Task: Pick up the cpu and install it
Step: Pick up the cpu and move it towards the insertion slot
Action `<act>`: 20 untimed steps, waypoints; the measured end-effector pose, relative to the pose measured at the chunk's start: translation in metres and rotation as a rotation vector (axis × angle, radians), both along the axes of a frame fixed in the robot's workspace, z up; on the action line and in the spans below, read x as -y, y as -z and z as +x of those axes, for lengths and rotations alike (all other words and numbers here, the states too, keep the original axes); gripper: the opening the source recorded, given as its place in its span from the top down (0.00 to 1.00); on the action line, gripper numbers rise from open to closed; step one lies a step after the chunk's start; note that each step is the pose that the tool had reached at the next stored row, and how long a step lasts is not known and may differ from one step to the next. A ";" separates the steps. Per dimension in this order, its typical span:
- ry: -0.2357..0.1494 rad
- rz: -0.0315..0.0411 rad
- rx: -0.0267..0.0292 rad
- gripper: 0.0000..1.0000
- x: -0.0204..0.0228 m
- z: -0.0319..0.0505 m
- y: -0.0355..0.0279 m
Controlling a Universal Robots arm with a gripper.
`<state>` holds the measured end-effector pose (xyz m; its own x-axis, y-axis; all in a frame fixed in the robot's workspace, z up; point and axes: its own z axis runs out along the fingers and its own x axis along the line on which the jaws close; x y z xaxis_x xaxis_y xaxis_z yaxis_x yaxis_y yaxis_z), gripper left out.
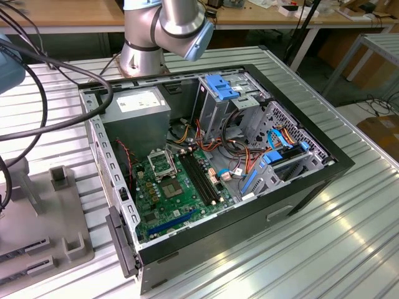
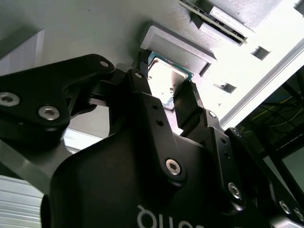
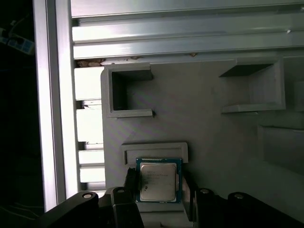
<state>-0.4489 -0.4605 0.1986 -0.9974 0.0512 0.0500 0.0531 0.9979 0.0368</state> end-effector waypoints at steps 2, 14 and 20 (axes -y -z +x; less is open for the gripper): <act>0.000 0.0000 -0.0009 0.53 0.0000 0.0000 -0.0008; 0.000 0.0002 -0.0057 0.53 0.0000 0.0002 -0.0065; -0.001 -0.0002 -0.0063 0.53 0.0000 0.0002 -0.0075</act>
<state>-0.4487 -0.4605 0.2061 -0.9972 0.0500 0.0562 0.0521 0.9980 0.0363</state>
